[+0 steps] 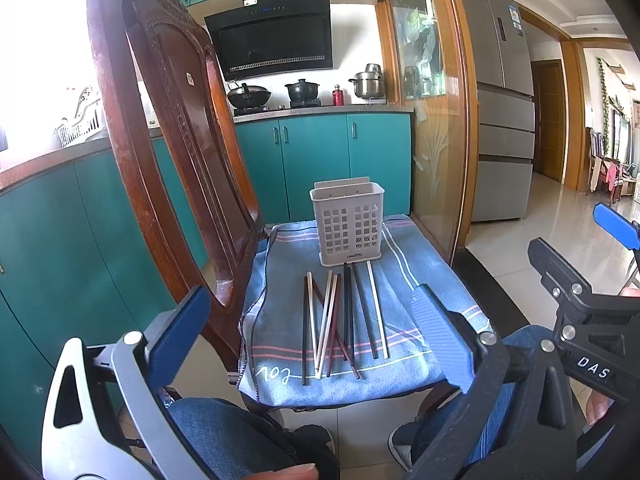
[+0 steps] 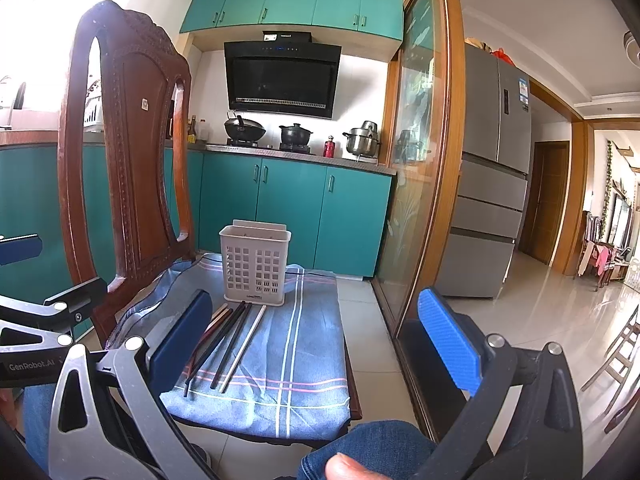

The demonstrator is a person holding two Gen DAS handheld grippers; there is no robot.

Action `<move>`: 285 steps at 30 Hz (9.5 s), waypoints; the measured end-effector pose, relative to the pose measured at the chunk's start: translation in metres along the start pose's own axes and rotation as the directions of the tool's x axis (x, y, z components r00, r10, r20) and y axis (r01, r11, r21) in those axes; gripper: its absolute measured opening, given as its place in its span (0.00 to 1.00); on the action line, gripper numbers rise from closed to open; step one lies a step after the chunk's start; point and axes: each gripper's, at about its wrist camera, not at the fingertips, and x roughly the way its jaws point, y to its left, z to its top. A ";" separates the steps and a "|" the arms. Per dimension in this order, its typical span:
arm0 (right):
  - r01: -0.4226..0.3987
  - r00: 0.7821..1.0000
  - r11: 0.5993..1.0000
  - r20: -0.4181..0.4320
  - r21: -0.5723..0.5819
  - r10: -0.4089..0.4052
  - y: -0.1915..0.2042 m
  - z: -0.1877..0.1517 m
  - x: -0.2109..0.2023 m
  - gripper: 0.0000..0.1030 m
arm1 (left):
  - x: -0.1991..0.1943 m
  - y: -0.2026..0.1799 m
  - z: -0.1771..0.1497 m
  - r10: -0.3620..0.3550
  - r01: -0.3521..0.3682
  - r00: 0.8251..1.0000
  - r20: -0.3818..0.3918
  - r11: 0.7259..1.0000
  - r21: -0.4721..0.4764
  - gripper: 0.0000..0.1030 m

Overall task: Organize utensils
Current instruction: 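Move both tools down toward the row of chopsticks on the cloth, then close left tool on a dark brown chopstick while right tool grasps a light wooden chopstick, then lift both held chopsticks and lower them into the white basket, then open both tools and bring them back to the remaining chopsticks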

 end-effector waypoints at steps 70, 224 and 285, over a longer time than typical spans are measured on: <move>-0.439 0.554 0.884 -0.727 0.161 0.406 0.092 -0.064 0.379 0.16 | 0.322 0.025 -0.046 -0.269 0.106 0.734 -0.623 0.952 -0.287 0.14; -0.519 0.724 0.849 -0.479 0.093 0.496 0.013 0.102 0.288 0.06 | 0.192 0.041 0.124 -0.280 0.231 0.927 -0.251 0.951 -0.206 0.07; -0.354 0.613 0.881 -0.634 0.313 0.472 0.050 -0.078 0.318 0.37 | 0.279 0.027 -0.078 -0.298 0.085 0.756 -0.583 0.928 -0.364 0.09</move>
